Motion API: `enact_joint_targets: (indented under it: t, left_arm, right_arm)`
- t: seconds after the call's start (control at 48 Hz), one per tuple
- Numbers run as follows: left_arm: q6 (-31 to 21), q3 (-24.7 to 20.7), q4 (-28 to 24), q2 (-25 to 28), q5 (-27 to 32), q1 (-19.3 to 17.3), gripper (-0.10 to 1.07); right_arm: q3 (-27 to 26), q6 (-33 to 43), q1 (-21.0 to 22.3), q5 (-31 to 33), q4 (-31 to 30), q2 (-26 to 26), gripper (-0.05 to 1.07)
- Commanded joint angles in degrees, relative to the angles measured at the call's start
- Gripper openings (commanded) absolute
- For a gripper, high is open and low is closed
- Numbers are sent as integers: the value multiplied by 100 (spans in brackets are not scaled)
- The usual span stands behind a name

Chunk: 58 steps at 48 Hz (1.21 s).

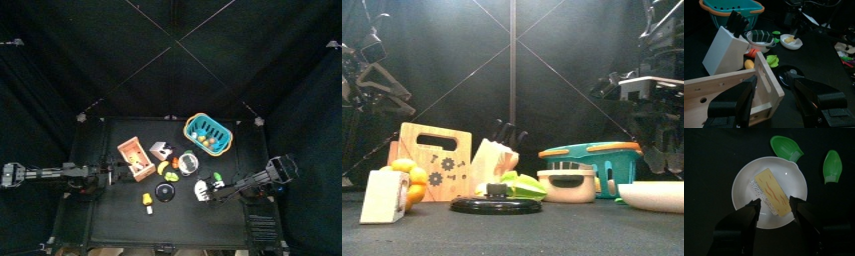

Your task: Grab egg sushi

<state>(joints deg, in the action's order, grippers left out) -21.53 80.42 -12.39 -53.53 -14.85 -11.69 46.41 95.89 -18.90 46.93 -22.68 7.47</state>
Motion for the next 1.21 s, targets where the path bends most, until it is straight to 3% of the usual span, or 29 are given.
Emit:
enact_joint_targets:
  t: [0.0, 0.521, 1.188]
  left_arm:
    - [0, -62, 0, 35, -26, -9, 87]
    - [9, -35, 62, 26, -35, -9, 87]
    - [0, -18, 62, 26, -35, -18, 87]
  right_arm:
    - [105, 9, 18, -220, -26, 141, 85]
    - [202, -9, 44, -53, -589, 694, 85]
    - [396, 9, 105, -958, -729, -132, 85]
